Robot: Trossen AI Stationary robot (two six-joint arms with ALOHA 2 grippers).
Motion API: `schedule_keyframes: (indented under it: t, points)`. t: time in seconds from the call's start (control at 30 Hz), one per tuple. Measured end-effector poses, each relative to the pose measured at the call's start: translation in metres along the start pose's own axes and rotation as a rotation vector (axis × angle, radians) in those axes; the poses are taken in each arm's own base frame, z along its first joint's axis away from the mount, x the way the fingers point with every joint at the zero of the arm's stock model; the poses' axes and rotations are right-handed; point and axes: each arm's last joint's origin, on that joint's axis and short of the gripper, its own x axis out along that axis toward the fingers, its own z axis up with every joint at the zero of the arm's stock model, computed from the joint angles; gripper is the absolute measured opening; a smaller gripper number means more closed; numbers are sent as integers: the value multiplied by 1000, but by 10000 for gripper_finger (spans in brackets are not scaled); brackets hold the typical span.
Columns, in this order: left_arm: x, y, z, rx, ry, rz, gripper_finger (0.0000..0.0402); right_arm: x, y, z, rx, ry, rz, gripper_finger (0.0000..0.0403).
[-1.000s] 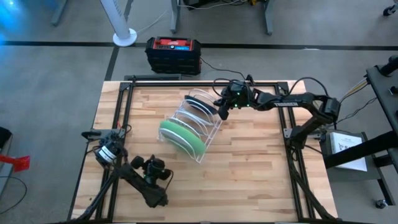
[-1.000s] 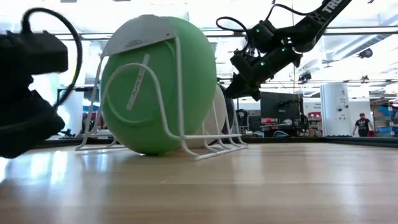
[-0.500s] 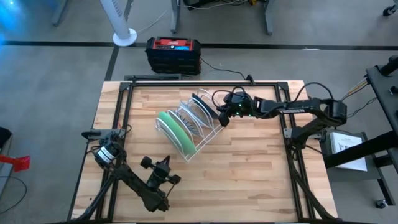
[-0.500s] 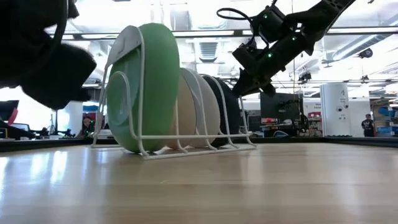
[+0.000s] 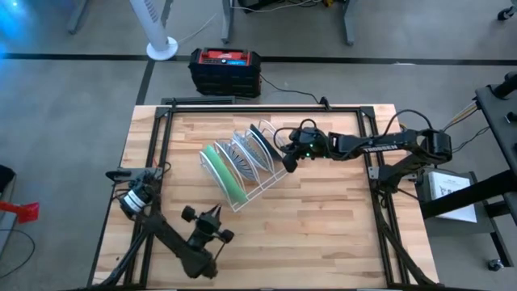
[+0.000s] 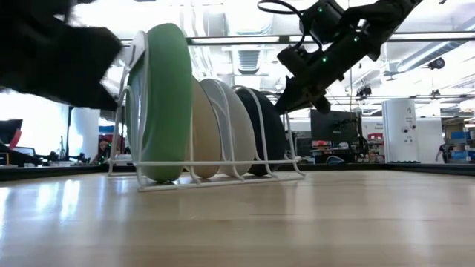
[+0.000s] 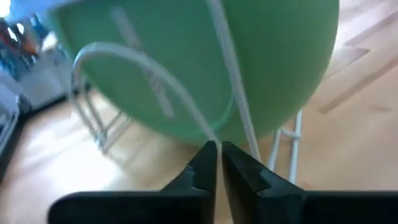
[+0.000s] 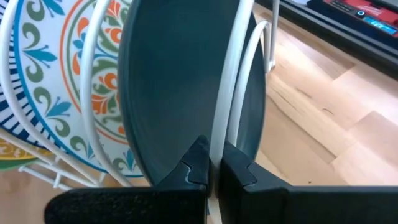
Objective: Sort dishes
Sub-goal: Adjust the dish rack
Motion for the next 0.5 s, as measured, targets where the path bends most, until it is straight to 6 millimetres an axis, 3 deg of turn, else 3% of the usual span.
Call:
schedule_keyframes:
  t: [0.2, 0.5]
  points:
    - [-22, 2, -4, -73, -12, -96, 84, -1, 5, -3, 1, 4, -10, 1]
    - [3, -5, -2, -56, -38, -66, 174, 0, 6, -4, -4, 3, -11, 1]
